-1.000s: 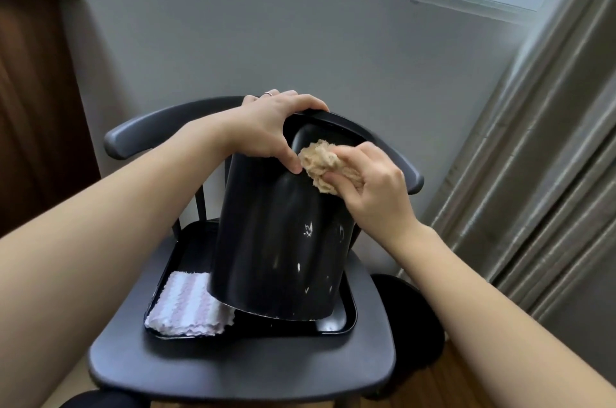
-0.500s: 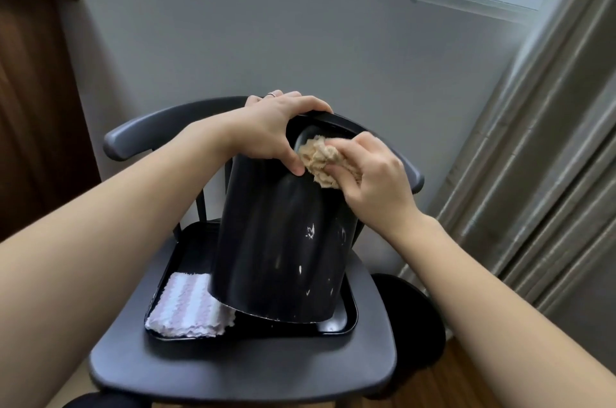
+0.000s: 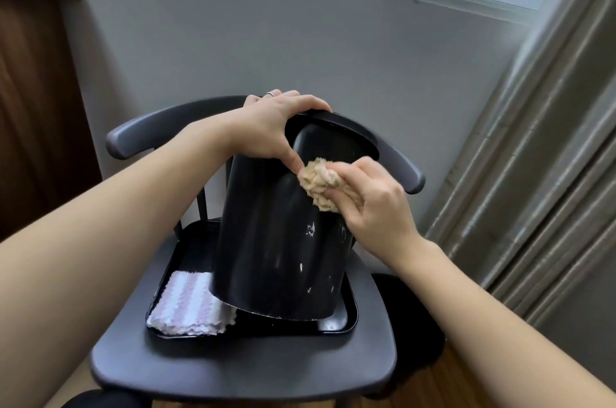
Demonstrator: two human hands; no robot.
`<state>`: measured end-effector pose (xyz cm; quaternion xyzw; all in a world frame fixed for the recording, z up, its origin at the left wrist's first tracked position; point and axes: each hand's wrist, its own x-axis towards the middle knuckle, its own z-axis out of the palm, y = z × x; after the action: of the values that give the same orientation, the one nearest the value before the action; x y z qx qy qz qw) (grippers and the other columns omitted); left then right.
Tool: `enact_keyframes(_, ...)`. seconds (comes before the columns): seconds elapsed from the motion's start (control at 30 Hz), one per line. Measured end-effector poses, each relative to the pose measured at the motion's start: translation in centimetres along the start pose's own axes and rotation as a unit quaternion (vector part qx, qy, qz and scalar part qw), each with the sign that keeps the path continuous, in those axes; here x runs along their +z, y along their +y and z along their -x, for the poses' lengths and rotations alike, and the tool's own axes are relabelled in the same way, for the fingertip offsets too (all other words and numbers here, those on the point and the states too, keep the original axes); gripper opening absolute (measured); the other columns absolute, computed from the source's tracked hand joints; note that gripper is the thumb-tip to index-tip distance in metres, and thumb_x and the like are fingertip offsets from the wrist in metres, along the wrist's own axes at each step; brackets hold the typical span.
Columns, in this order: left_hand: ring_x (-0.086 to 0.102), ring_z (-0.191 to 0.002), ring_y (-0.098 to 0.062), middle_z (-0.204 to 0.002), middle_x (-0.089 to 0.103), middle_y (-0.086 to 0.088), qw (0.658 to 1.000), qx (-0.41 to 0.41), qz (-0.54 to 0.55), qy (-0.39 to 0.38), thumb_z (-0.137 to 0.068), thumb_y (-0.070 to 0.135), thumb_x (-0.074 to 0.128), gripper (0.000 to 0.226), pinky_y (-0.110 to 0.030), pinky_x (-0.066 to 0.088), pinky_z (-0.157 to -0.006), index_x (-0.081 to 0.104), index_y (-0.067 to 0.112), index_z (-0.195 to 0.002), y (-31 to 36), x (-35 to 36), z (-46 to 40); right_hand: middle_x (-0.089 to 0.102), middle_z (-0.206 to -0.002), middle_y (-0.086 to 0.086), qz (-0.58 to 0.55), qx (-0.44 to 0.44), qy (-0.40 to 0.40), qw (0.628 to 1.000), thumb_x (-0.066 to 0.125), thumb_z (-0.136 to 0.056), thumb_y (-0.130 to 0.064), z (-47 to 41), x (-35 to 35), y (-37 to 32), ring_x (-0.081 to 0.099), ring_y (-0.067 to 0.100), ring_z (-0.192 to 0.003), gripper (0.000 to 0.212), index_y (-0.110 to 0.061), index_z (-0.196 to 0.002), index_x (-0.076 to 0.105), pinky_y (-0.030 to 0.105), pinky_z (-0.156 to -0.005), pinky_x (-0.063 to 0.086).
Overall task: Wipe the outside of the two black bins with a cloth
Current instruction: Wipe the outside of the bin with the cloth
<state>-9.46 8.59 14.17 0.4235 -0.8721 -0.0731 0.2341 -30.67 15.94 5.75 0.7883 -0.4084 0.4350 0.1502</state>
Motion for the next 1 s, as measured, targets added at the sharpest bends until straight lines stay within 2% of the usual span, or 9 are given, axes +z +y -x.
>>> enact_keyframes(0.13, 0.025, -0.112, -0.004, -0.112, 0.044, 0.022, 1.000, -0.011, 0.002, 0.000, -0.063, 0.032, 0.094, 0.096, -0.029, 0.018, -0.102, 0.042, 0.051, -0.141, 0.0, -0.1, -0.1, 0.061, -0.087, 0.006, 0.000, -0.029, -0.014, 0.999, 0.071, -0.088, -0.018, 1.8, 0.2, 0.0, 0.060, 0.027, -0.078, 0.026, -0.009, -0.112, 0.073, 0.042, -0.069, 0.054)
enact_keyframes(0.33, 0.027, -0.118, -0.005, -0.118, 0.046, 0.018, 1.000, -0.012, -0.003, 0.013, -0.063, 0.035, 0.095, 0.096, -0.030, 0.018, -0.106, 0.042, 0.050, -0.142, 0.0, 0.1, -0.1, 0.060, -0.089, 0.004, 0.018, 0.022, 0.004, 1.000, 0.071, -0.090, -0.021, -0.2, 0.0, -0.3, 0.059, 0.025, -0.084, 0.026, -0.013, -0.114, 0.071, 0.041, -0.074, 0.052)
enact_keyframes(0.47, 0.027, -0.116, -0.005, -0.105, 0.043, 0.025, 1.000, -0.014, -0.001, 0.012, -0.061, 0.034, 0.095, 0.095, -0.030, 0.018, -0.106, 0.043, 0.052, -0.139, 0.1, 0.3, -0.3, 0.060, -0.087, 0.006, -0.008, -0.016, -0.013, 1.000, 0.073, -0.087, -0.018, 3.0, 0.3, -0.7, 0.060, 0.027, -0.078, 0.026, -0.008, -0.111, 0.072, 0.041, -0.070, 0.053)
enact_keyframes(0.6, 0.028, -0.118, -0.007, -0.108, 0.043, 0.024, 1.000, -0.011, -0.005, 0.011, -0.061, 0.034, 0.094, 0.095, -0.032, 0.019, -0.107, 0.043, 0.052, -0.138, 0.1, 0.4, -0.5, 0.062, -0.085, 0.007, -0.007, -0.056, -0.040, 0.998, 0.074, -0.087, -0.016, 4.8, 0.4, -0.8, 0.059, 0.029, -0.074, 0.025, -0.006, -0.110, 0.073, 0.041, -0.066, 0.054)
enact_keyframes(0.8, 0.027, -0.117, -0.005, -0.110, 0.045, 0.022, 1.000, -0.012, -0.001, 0.012, -0.062, 0.034, 0.094, 0.095, -0.031, 0.018, -0.108, 0.043, 0.051, -0.140, 0.3, 0.3, -0.3, 0.062, -0.089, 0.005, -0.002, 0.013, 0.043, 0.999, 0.073, -0.087, -0.016, 1.8, -0.2, -0.6, 0.061, 0.024, -0.081, 0.025, -0.009, -0.111, 0.072, 0.034, -0.076, 0.051)
enact_keyframes(0.9, 0.026, -0.117, -0.006, -0.116, 0.045, 0.019, 1.000, -0.019, -0.001, 0.013, -0.062, 0.033, 0.094, 0.095, -0.031, 0.018, -0.108, 0.043, 0.051, -0.140, 0.3, 0.3, -0.3, 0.062, -0.088, 0.005, -0.006, -0.018, 0.014, 1.000, 0.072, -0.089, -0.020, 3.1, 0.2, -1.0, 0.060, 0.025, -0.079, 0.024, -0.008, -0.110, 0.072, 0.035, -0.075, 0.052)
enact_keyframes(1.0, 0.027, -0.119, -0.006, -0.116, 0.046, 0.020, 1.000, -0.020, 0.002, 0.010, -0.062, 0.032, 0.094, 0.094, -0.032, 0.017, -0.110, 0.044, 0.050, -0.140, 0.1, 0.2, -0.3, 0.061, -0.086, 0.007, -0.018, -0.033, -0.023, 0.999, 0.074, -0.088, -0.017, 5.8, 0.9, -1.4, 0.060, 0.027, -0.075, 0.025, -0.004, -0.109, 0.072, 0.040, -0.067, 0.054)
